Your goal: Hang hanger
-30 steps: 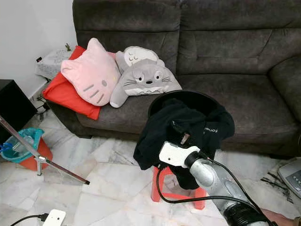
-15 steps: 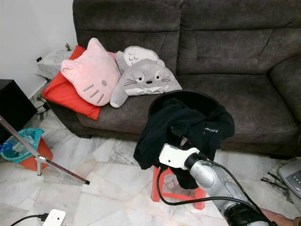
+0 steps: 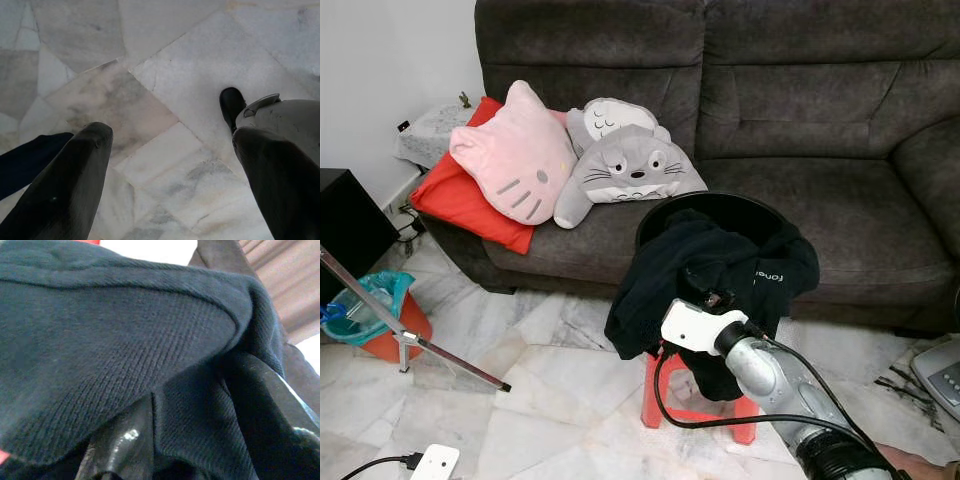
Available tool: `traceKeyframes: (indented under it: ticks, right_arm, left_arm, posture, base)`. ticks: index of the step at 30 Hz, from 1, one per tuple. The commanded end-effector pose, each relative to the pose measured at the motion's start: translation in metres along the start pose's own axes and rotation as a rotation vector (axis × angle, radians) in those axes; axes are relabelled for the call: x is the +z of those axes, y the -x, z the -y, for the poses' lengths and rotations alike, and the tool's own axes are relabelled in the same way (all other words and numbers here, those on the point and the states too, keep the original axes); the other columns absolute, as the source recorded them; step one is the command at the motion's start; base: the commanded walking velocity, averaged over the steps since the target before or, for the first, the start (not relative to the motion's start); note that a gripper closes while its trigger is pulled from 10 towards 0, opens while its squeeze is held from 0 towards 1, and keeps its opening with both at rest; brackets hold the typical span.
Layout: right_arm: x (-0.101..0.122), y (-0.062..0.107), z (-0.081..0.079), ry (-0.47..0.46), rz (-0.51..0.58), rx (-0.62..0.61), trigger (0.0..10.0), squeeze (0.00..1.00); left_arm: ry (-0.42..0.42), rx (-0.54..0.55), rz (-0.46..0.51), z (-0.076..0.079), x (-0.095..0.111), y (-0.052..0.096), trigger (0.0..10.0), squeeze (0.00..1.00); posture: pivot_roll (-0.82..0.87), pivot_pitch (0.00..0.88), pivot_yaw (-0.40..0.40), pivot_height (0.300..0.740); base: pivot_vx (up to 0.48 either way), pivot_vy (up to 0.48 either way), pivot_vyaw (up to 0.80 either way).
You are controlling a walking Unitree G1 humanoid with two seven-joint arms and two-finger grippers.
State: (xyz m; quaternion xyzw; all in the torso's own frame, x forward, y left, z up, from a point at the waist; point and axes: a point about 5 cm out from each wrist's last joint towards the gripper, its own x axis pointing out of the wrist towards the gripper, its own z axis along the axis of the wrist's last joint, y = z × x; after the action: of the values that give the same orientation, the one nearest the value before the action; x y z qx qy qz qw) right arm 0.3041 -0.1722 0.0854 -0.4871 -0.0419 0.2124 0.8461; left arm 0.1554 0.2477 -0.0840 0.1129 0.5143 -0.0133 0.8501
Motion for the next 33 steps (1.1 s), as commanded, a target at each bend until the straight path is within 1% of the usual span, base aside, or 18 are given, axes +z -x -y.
traceKeyframes:
  ticks: [1,5,7,10,12,14,15,16,17,20,21,22,26,27,28,29,31,33]
  right_arm:
    - [0.001,-0.003,0.009,-0.025,-0.012,-0.051,0.0,0.00]
    - [0.002,-0.004,0.016,-0.044,-0.021,-0.087,0.0,0.00]
    - [0.002,-0.004,0.018,-0.044,-0.025,-0.098,0.0,0.00]
    - [0.004,-0.005,0.026,-0.044,-0.025,-0.124,0.0,0.00]
    - [0.005,-0.005,0.028,-0.042,-0.022,-0.127,0.0,0.00]
    - [0.010,-0.007,0.038,-0.036,-0.010,-0.151,0.0,0.00]
    - [0.010,-0.007,0.038,-0.036,-0.010,-0.151,0.0,0.00]
    - [0.012,-0.008,0.044,-0.044,-0.004,-0.170,0.0,0.00]
    - [0.014,-0.008,0.046,-0.048,-0.002,-0.178,0.0,0.00]
    - [0.025,-0.013,0.067,-0.063,0.032,-0.234,0.0,0.00]
    - [0.033,-0.015,0.081,-0.059,0.054,-0.260,0.0,0.00]
    - [0.037,-0.016,0.089,-0.062,0.067,-0.276,0.0,0.00]
    - [0.047,-0.017,0.109,-0.060,0.082,-0.321,0.0,0.00]
    - [0.052,-0.017,0.121,-0.069,0.089,-0.349,0.0,0.00]
    - [0.055,-0.017,0.127,-0.071,0.094,-0.362,0.0,0.00]
    - [0.060,-0.017,0.138,-0.075,0.104,-0.388,0.0,0.00]
    - [0.062,-0.017,0.140,-0.077,0.106,-0.393,0.0,0.00]
    - [0.068,-0.017,0.148,-0.093,0.123,-0.420,0.0,0.00]
  left_arm:
    - [-0.012,0.013,0.001,-0.004,-0.001,0.001,10.0,0.00]
    - [-0.012,0.014,0.002,-0.004,0.000,0.001,10.0,0.00]
    - [-0.011,0.014,0.002,-0.004,0.000,0.001,10.0,0.00]
    - [-0.011,0.015,0.003,-0.004,0.000,0.001,10.0,0.00]
    - [-0.011,0.015,0.003,-0.004,0.000,0.001,10.0,0.00]
    - [-0.010,0.016,0.005,-0.003,0.000,0.001,10.0,0.00]
    - [-0.010,0.016,0.005,-0.003,0.000,0.001,10.0,0.00]
    - [-0.009,0.016,0.005,-0.003,0.000,0.001,10.0,0.00]
    - [-0.009,0.016,0.005,-0.004,0.000,0.001,10.0,0.00]
    - [-0.009,0.017,0.005,-0.003,0.000,0.000,10.0,0.00]
    - [-0.010,0.016,0.005,-0.003,0.000,0.000,10.0,0.00]
    - [-0.009,0.016,0.005,-0.003,0.000,0.000,10.0,0.00]
    - [-0.009,0.015,0.005,-0.003,0.000,0.000,10.0,0.00]
    - [-0.010,0.013,0.004,-0.003,0.000,0.000,10.0,0.00]
    - [-0.010,0.012,0.003,-0.003,0.000,0.000,10.0,0.00]
    - [-0.012,0.011,0.002,-0.003,0.000,0.000,10.0,0.00]
    - [-0.012,0.010,0.002,-0.003,0.000,0.000,10.0,0.00]
    - [-0.012,0.010,0.002,-0.003,0.000,0.000,10.0,0.00]
  posture:
    - [-0.06,0.000,0.091,0.740]
    - [-0.06,0.000,0.092,0.740]
    - [-0.06,0.000,0.092,0.740]
    - [-0.06,0.000,0.092,0.740]
    - [-0.06,0.000,0.093,0.740]
    - [-0.06,0.000,0.091,0.740]
    - [-0.06,0.000,0.091,0.740]
    - [-0.06,0.000,0.091,0.740]
    - [-0.06,0.000,0.091,0.740]
    - [-0.06,0.000,0.093,0.740]
    - [-0.06,0.000,0.092,0.740]
    - [-0.06,0.000,0.092,0.740]
    - [-0.07,0.000,0.094,0.740]
    - [-0.07,0.000,0.095,0.740]
    - [-0.07,0.000,0.095,0.740]
    - [-0.07,0.000,0.095,0.740]
    - [-0.07,0.000,0.095,0.740]
    - [-0.07,0.000,0.096,0.740]
  base:
    - [0.000,0.000,0.00]
    - [0.000,0.000,0.00]
    - [0.000,0.000,0.00]
    - [0.000,0.000,0.00]
    - [0.000,0.000,0.00]
    - [0.000,0.000,0.00]
    - [0.000,0.000,0.00]
    - [0.000,0.000,0.00]
    - [0.000,0.000,0.00]
    - [0.000,0.000,0.00]
    - [0.000,0.000,0.00]
    - [0.000,0.000,0.00]
    - [0.000,0.000,0.00]
    - [0.000,0.000,0.00]
    - [0.000,0.000,0.00]
    - [0.000,0.000,0.00]
    - [0.000,0.000,0.00]
    - [0.000,0.000,0.00]
